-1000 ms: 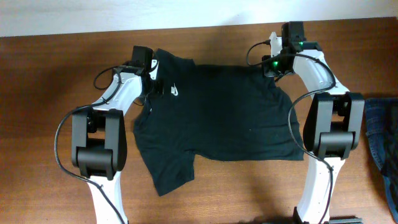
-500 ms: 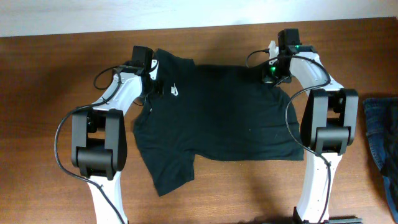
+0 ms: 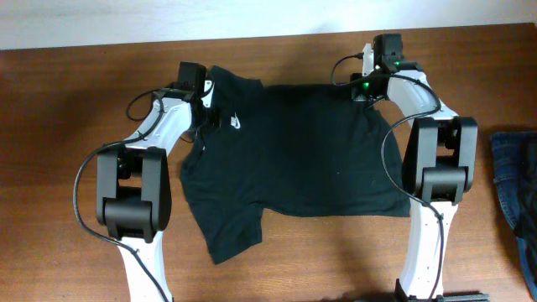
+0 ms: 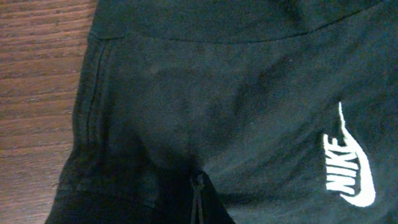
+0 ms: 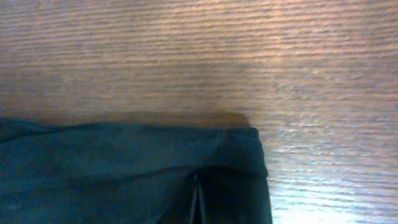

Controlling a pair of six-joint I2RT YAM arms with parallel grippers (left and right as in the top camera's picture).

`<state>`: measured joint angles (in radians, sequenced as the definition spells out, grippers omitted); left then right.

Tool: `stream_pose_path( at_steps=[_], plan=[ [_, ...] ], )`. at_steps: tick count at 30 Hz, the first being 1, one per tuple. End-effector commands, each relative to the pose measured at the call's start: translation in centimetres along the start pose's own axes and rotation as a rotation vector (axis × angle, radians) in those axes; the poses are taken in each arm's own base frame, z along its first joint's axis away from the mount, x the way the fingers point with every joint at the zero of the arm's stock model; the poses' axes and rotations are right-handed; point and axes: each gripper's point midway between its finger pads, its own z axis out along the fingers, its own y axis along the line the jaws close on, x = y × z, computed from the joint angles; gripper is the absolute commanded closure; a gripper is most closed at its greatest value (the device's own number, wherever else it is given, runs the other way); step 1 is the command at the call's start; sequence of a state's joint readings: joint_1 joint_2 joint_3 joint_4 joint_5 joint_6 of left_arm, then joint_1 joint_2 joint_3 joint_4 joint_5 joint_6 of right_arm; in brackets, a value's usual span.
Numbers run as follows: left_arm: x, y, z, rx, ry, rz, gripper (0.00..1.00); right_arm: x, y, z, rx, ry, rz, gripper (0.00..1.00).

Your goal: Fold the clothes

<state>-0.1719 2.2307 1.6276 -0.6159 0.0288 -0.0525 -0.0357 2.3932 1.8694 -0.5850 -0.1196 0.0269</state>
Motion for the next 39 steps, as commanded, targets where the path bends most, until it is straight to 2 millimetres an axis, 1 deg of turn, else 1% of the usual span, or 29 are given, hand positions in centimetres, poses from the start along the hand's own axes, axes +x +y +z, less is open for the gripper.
stream_pose_path(
  at_steps=[1, 4, 5, 6, 8, 9, 10, 11, 12, 14, 16, 17, 19, 21, 22, 24, 28, 31, 35, 37, 39],
  plan=[
    [3.2, 0.2, 2.0, -0.008, 0.097, 0.000, 1.00, 3.8, -4.0, 3.5, 0.133, 0.099, 0.038, 0.96],
    [2.8, 0.3, 1.9, -0.013, 0.084, 0.001, 0.99, 3.1, -4.2, 3.0, 0.109, 0.081, 0.051, 0.96],
    [2.3, 0.4, 1.7, -0.023, 0.072, 0.002, 0.98, 2.4, -4.2, 2.5, 0.097, 0.071, 0.054, 0.94],
    [1.7, 0.6, 1.4, -0.036, 0.058, 0.002, 0.98, 1.7, -4.2, 1.7, 0.091, 0.061, 0.058, 0.78],
    [0.3, 0.8, 0.3, -0.053, 0.031, 0.002, 0.98, 0.4, -3.9, 0.1, 0.075, 0.049, 0.059, 0.52],
    [-0.7, 0.7, -0.6, -0.052, 0.010, 0.003, 0.95, -0.6, -3.7, -0.9, 0.074, 0.039, 0.058, 0.37],
    [-1.8, 0.7, -1.6, -0.051, -0.014, 0.003, 0.90, -1.5, -3.6, -2.0, 0.075, 0.028, 0.057, 0.25],
    [-2.6, 0.6, -2.4, -0.050, -0.032, 0.003, 0.78, -2.3, -3.5, -2.9, 0.075, 0.018, 0.055, 0.17],
    [-3.5, 0.5, -3.4, -0.048, -0.053, 0.003, 0.70, -3.0, -3.3, -4.0, 0.075, 0.011, 0.054, 0.14],
    [-4.6, 0.4, -5.4, -0.048, -0.075, 0.003, 0.56, -4.4, -3.0, -6.4, 0.075, 0.003, 0.054, 0.11],
    [-5.0, 0.3, -7.3, -0.047, -0.074, 0.002, 0.47, -5.0, -2.7, -8.9, 0.076, 0.012, 0.055, 0.09],
    [-5.0, 0.3, -8.1, -0.048, -0.065, 0.002, 0.45, -5.0, -2.5, -10.0, 0.076, 0.025, 0.057, 0.09],
    [-4.5, 0.3, -9.4, -0.048, -0.042, -0.014, 0.41, -4.6, -2.3, -12.4, 0.078, 0.061, 0.064, 0.09],
    [-3.4, 0.3, -10.3, -0.050, -0.004, -0.037, 0.34, -3.7, -2.5, -14.5, 0.081, 0.104, 0.080, 0.09],
    [-2.9, 0.3, -10.6, -0.052, 0.016, -0.039, 0.32, -3.4, -2.6, -15.0, 0.082, 0.121, 0.090, 0.09],
    [-1.7, 0.4, -11.2, -0.055, 0.059, -0.040, 0.25, -2.4, -3.0, -16.4, 0.084, 0.161, 0.109, 0.08],
    [-0.9, 0.5, -12.6, -0.059, 0.081, -0.065, 0.23, -0.5, -4.1, -18.0, 0.091, 0.230, 0.184, 0.07],
    [-1.0, 0.6, -15.0, -0.058, 0.051, -0.088, 0.24, 0.8, -4.7, -19.0, 0.083, 0.277, 0.220, 0.07],
    [-1.0, 0.5, -18.8, -0.052, -0.002, -0.125, 0.23, 2.5, -4.4, -20.5, 0.075, 0.343, 0.241, 0.07],
    [-0.5, 0.3, -20.5, -0.050, -0.013, -0.138, 0.24, 2.5, -4.1, -21.4, 0.075, 0.337, 0.254, 0.07],
    [0.1, 0.3, -21.9, -0.051, -0.012, -0.147, 0.23, 2.1, -3.2, -22.8, 0.062, 0.302, 0.249, 0.07]
  ],
)
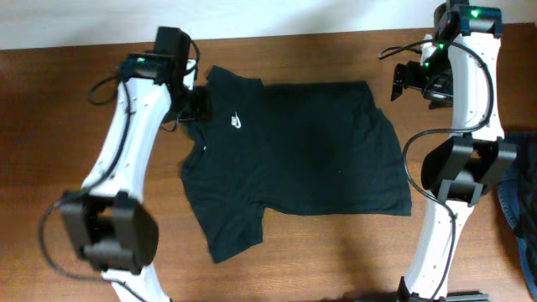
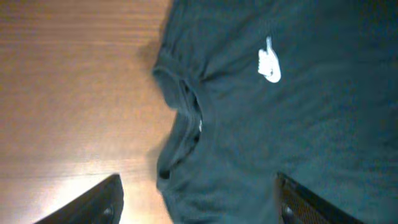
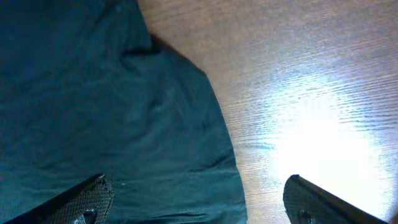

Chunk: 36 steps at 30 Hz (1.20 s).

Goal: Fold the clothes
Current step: 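Release both grippers and move them to the shirt's lower corners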

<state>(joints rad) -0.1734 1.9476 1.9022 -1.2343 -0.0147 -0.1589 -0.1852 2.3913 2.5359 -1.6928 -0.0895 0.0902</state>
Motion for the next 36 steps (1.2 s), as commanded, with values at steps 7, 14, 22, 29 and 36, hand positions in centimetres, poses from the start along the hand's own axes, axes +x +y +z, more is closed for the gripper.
stream_pose_path(
  at_steps=[7, 14, 22, 29, 36],
  plan=[
    [3.8, 1.0, -7.8, -0.004, -0.022, -0.129, 0.23, 5.1, 3.3, -12.5, -0.074, -0.247, 0.003, 0.05],
    [8.2, -0.6, -11.0, 0.031, -0.074, -0.095, 0.22, 13.3, 1.9, -12.7, -0.032, -0.168, 0.004, 0.04],
    [14.2, -0.2, -7.2, 0.057, -0.103, -0.183, 0.13, 18.1, 0.4, -8.7, 0.002, -0.118, 0.011, 0.03],
    [18.3, -0.5, 0.2, 0.099, 0.034, -0.235, 0.07, 19.1, -1.2, -3.7, 0.015, -0.046, 0.066, 0.03],
    [19.8, -1.3, 3.8, 0.129, 0.114, -0.262, 0.04, 19.4, -4.4, -0.1, -0.032, -0.013, 0.221, 0.02]
  ],
)
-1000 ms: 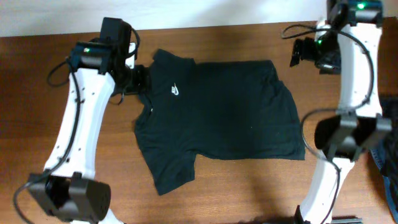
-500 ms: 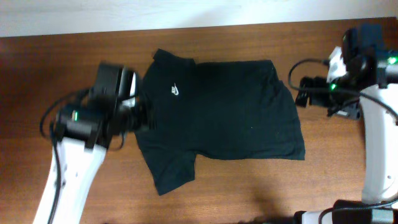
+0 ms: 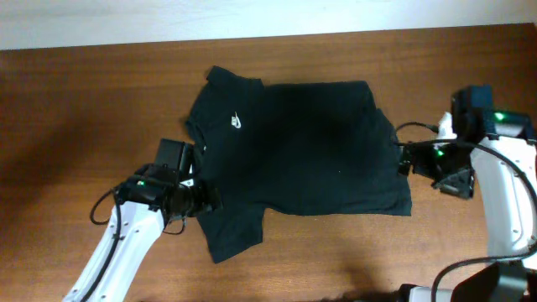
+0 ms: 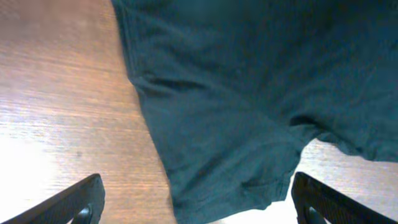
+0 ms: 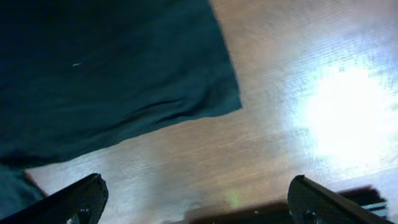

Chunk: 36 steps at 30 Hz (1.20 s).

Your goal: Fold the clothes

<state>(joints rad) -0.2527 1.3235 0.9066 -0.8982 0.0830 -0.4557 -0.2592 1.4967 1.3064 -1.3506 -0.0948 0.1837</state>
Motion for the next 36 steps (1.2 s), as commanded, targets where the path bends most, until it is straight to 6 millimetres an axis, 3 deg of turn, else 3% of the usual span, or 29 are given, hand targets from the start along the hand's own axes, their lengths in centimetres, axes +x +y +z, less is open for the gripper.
stream_pose_path(
  at_steps=[1, 8, 14, 22, 36],
  plan=[
    [0.7, -0.2, 1.0, 0.019, 0.052, -0.054, 0.04, 0.2, -1.3, 1.0, -0.023, 0.001, 0.064, 0.02],
    [1.9, 0.1, 2.7, -0.004, 0.128, -0.099, 0.01, 0.6, -1.6, 3.4, -0.049, 0.016, 0.070, 0.03],
    [3.4, -1.1, 3.1, 0.076, 0.199, -0.107, 0.01, 1.5, -1.9, 5.5, -0.045, 0.038, 0.150, 0.04],
    [2.2, -1.6, 3.3, 0.100, 0.152, -0.099, 0.01, 1.8, -2.0, 7.9, -0.056, 0.029, 0.191, 0.11],
    [2.1, -1.7, 3.3, 0.103, 0.146, -0.098, 0.01, 2.0, -2.9, 10.1, 0.007, 0.085, 0.224, 0.12]
  ],
)
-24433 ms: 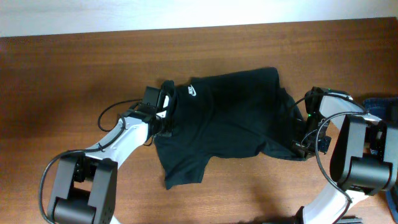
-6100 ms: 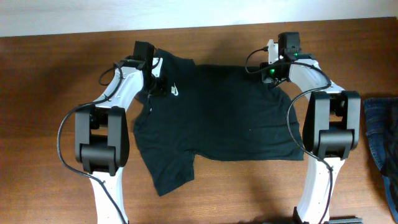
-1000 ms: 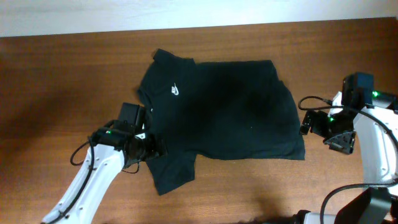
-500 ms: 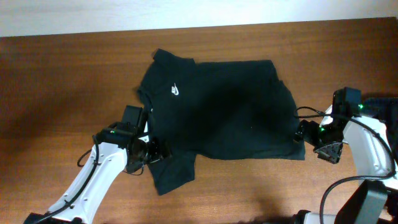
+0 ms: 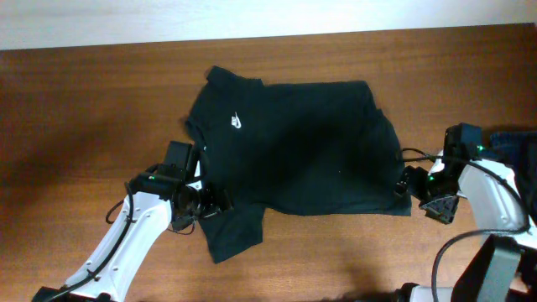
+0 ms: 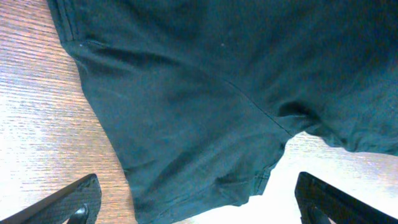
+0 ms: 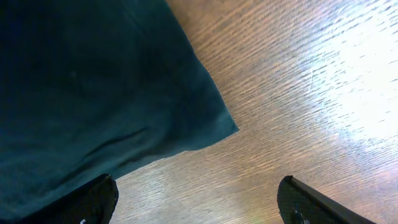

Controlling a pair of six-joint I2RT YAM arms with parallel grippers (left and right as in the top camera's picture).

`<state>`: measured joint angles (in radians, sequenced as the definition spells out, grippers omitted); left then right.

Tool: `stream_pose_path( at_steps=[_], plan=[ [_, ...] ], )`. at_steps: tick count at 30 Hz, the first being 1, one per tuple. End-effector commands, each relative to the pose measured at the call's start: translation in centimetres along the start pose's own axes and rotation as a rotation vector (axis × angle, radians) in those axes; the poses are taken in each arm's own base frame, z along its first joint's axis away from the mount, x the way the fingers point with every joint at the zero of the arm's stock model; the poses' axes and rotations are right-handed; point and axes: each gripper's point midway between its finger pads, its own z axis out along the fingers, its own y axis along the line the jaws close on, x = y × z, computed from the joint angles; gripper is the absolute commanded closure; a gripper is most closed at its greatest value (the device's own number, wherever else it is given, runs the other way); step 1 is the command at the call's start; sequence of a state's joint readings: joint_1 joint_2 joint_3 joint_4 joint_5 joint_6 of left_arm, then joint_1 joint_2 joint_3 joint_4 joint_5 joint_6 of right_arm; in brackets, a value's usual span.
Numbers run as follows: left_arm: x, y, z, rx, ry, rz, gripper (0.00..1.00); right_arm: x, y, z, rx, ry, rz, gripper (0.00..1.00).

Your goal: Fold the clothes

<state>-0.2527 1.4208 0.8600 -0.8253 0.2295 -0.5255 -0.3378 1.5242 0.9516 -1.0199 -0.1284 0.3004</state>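
A black T-shirt (image 5: pixel 302 151) with a small white logo (image 5: pixel 237 122) lies spread flat on the wooden table. Its near-left sleeve (image 5: pixel 233 231) sticks out toward the front. My left gripper (image 5: pixel 211 201) hovers open over that sleeve (image 6: pixel 199 143), its fingers (image 6: pixel 74 202) wide apart at the frame's bottom corners. On the other side, my right gripper (image 5: pixel 406 184) is open at the shirt's near-right hem corner (image 7: pixel 214 124), with bare wood between its fingers (image 7: pixel 314 202). Neither gripper holds anything.
Blue jeans (image 5: pixel 513 159) lie at the table's right edge, just beyond my right arm. A pale wall strip (image 5: pixel 268 17) runs along the table's far edge. Bare wood (image 5: pixel 67 126) surrounds the shirt on the left and front.
My right gripper has moved nearer the front, from beside the shirt's right edge to its near-right corner. My left gripper has shifted slightly further over the sleeve. Both stay open.
First both grippers were shut on the shirt's far edge, left by the collar, right at the far-right corner. Then they were open and raised, the shirt lying flat. Later both arms were at the near side, and now sit over the sleeve and the hem corner.
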Motion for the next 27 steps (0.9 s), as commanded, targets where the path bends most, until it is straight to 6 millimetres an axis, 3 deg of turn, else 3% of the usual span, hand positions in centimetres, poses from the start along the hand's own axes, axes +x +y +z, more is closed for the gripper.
stream_pose_path(
  at_steps=[1, 19, 22, 25, 27],
  plan=[
    [0.3, 0.0, 0.3, 0.007, 0.015, -0.017, 0.01, 0.4, -0.4, 1.1, 0.034, 0.043, 0.022, 0.13],
    [0.3, 0.0, 0.3, 0.007, 0.015, -0.017, 0.01, 0.6, -0.8, 4.5, 0.059, 0.049, 0.137, 0.20],
    [0.3, 0.0, 0.3, 0.007, 0.015, -0.017, 0.01, 0.7, -0.9, 4.6, 0.059, 0.050, 0.137, 0.28],
    [0.3, 0.0, 0.3, 0.007, 0.015, -0.017, 0.01, 0.7, -0.9, 4.6, 0.059, 0.050, 0.136, 0.44],
    [0.3, 0.0, 0.3, 0.007, 0.016, -0.017, 0.01, 0.7, -0.9, 4.6, 0.059, 0.050, 0.136, 0.47]
  ],
)
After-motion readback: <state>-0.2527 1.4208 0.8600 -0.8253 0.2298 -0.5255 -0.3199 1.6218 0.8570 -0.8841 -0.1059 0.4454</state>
